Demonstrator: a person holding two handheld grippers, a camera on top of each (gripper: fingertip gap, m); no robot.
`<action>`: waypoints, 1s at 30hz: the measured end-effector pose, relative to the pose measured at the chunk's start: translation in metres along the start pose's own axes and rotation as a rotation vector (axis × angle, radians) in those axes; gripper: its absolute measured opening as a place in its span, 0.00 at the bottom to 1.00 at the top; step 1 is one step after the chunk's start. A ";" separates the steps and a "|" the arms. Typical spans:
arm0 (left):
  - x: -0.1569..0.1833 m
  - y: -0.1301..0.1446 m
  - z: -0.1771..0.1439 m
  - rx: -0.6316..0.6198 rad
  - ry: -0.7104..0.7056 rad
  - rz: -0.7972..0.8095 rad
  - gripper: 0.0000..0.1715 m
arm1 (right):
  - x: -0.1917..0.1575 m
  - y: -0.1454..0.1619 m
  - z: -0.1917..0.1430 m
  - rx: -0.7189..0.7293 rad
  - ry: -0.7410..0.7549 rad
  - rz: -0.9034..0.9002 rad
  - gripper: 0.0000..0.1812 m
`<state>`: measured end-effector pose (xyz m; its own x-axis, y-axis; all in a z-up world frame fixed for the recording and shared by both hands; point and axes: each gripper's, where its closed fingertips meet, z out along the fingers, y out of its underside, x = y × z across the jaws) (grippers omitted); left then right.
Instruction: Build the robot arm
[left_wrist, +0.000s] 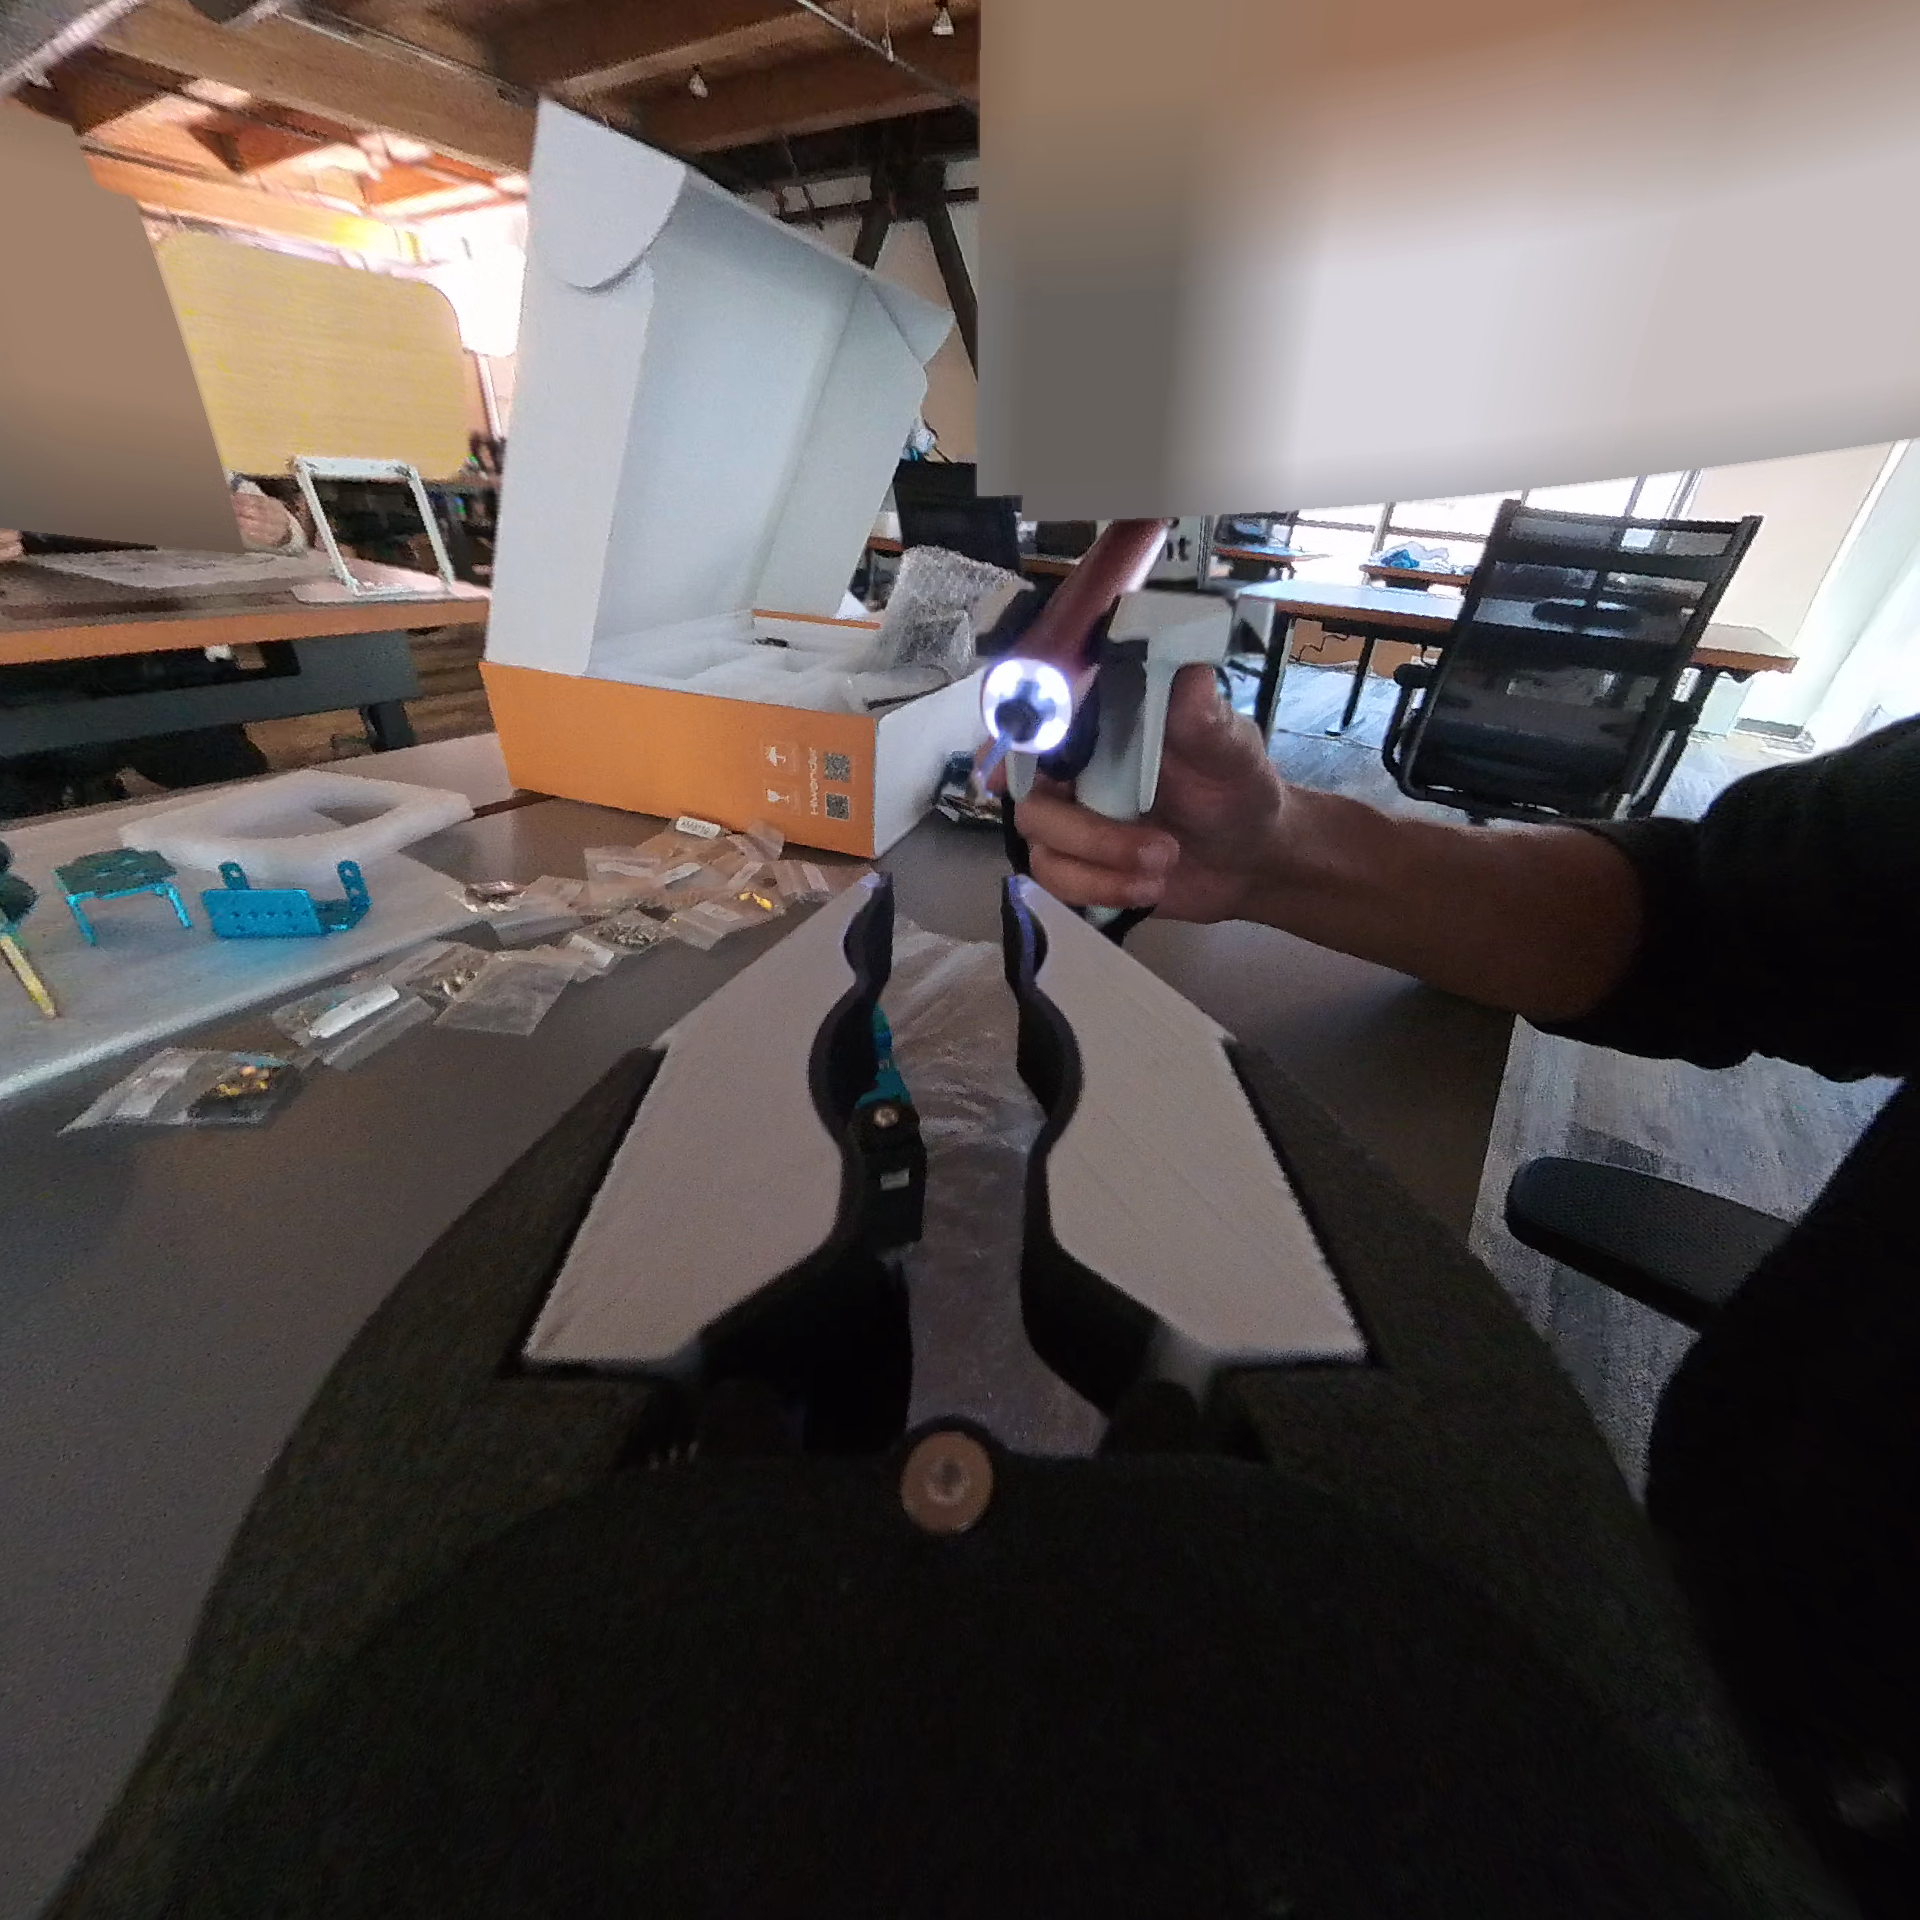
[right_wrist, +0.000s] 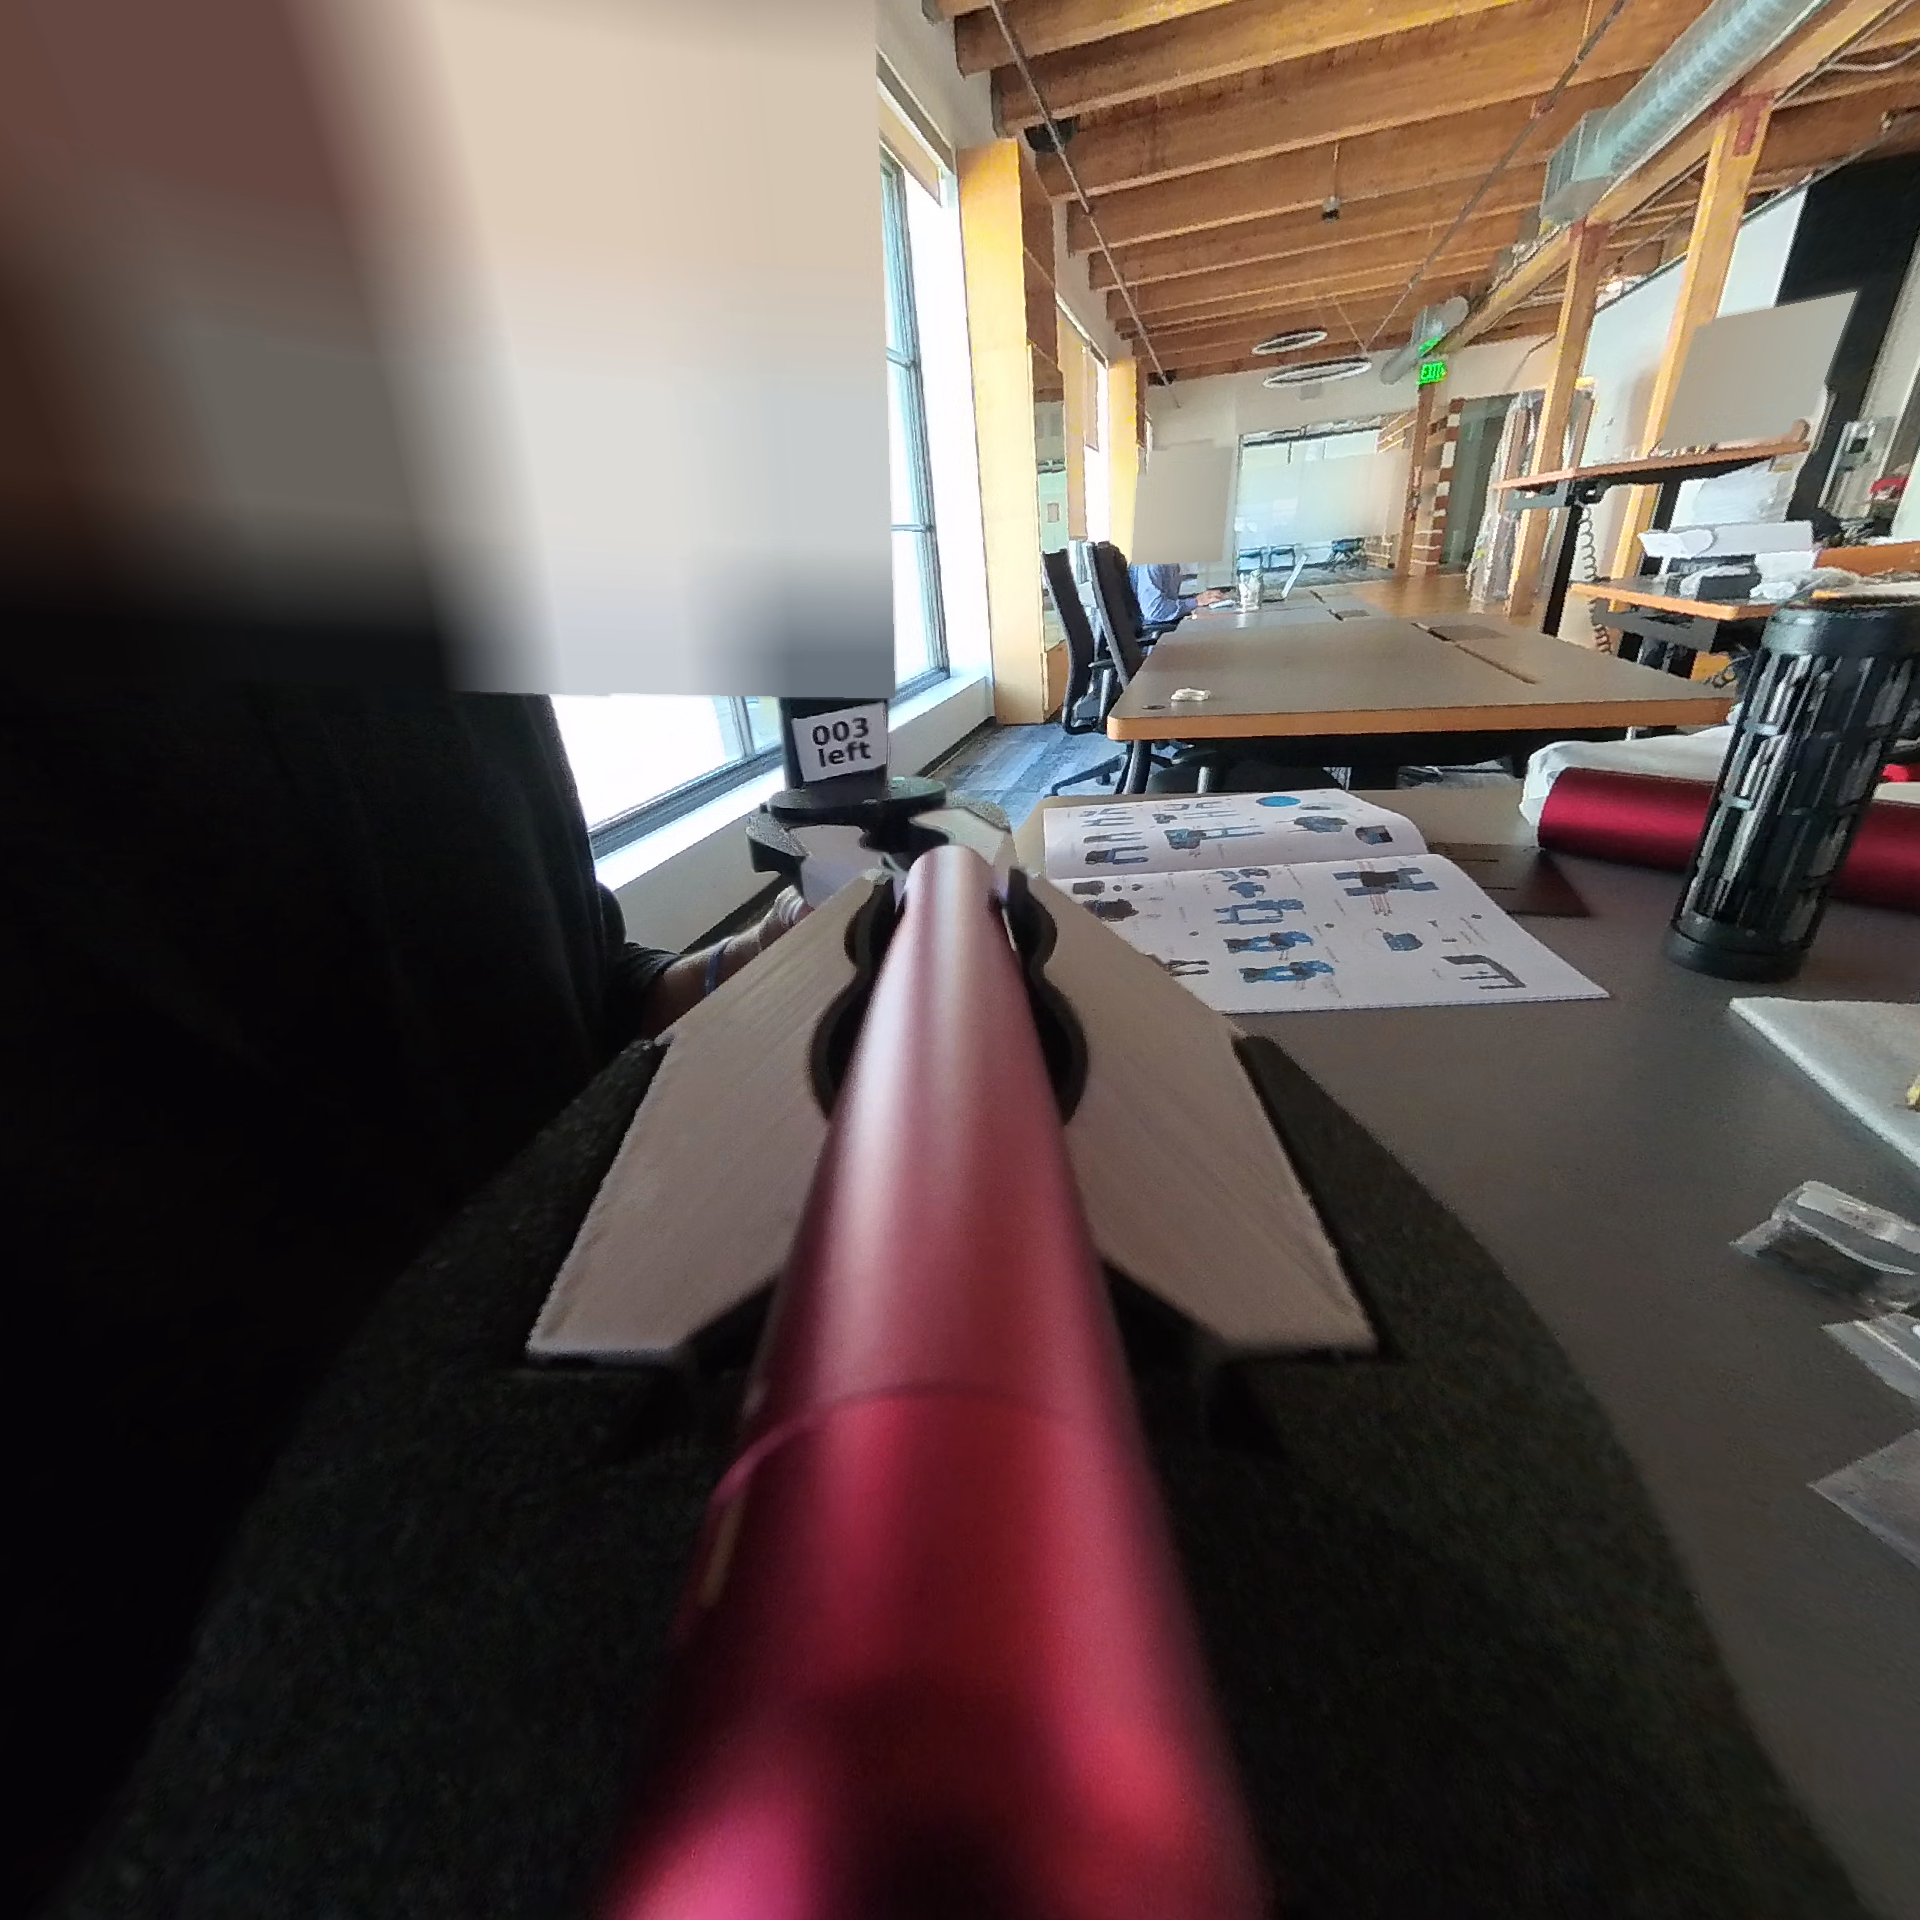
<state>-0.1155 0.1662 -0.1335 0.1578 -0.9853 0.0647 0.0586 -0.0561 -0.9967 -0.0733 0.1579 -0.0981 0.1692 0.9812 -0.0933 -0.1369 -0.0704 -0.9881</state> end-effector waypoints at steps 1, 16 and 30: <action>0.001 -0.003 0.002 0.015 -0.005 0.013 0.11 | 0.000 0.002 0.001 -0.004 0.000 0.005 0.13; 0.011 -0.007 -0.005 0.020 0.014 0.196 0.09 | -0.001 0.010 0.005 -0.019 -0.043 0.089 0.12; 0.003 0.002 -0.005 -0.033 -0.012 0.143 0.09 | -0.002 0.013 0.005 -0.015 -0.072 0.132 0.12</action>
<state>-0.1202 0.1620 -0.1356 0.1738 -0.9817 -0.0781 0.0020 0.0797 -0.9968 -0.0802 0.1560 -0.1099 0.0805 0.9735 -0.2139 -0.1383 -0.2016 -0.9697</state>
